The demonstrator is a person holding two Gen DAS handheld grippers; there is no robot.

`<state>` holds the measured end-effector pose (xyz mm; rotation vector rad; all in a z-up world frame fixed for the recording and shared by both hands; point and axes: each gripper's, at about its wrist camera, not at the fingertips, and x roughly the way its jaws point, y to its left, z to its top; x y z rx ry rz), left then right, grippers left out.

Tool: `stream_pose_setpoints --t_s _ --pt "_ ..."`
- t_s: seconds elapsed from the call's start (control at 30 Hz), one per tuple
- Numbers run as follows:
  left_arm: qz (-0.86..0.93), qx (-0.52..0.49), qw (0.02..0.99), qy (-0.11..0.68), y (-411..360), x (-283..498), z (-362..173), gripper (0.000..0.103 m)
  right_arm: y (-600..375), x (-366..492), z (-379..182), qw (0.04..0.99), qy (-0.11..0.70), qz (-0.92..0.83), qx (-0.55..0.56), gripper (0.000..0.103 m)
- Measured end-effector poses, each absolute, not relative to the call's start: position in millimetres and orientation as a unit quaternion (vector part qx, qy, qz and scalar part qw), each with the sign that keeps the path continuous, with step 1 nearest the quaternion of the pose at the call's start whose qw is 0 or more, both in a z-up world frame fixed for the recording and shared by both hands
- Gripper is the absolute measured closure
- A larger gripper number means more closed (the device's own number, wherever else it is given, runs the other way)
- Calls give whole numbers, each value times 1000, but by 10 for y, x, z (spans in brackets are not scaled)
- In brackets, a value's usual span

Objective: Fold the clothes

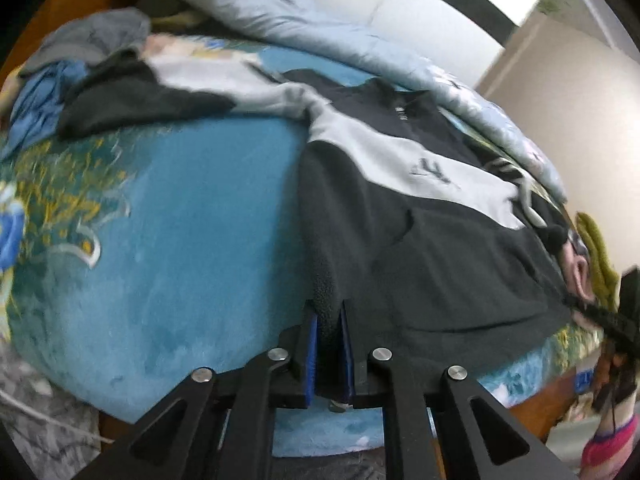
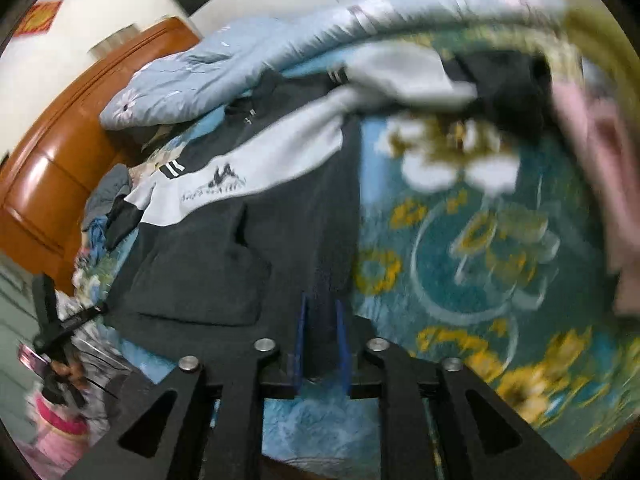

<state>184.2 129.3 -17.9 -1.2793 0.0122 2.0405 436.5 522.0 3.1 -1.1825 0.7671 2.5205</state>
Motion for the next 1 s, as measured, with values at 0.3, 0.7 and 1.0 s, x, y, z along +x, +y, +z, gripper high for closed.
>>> stream_pose_setpoints --t_s 0.3,0.7,1.0 --pt "853 -429 295 -37 1044 1498 331 50 6120 4122 398 295 87 855 -417 60" --pt "856 -438 273 -44 1146 1333 302 50 7231 3687 407 227 309 843 -377 93" --pt "864 -435 249 -37 1297 1172 318 50 8596 3600 854 341 460 790 -219 99"
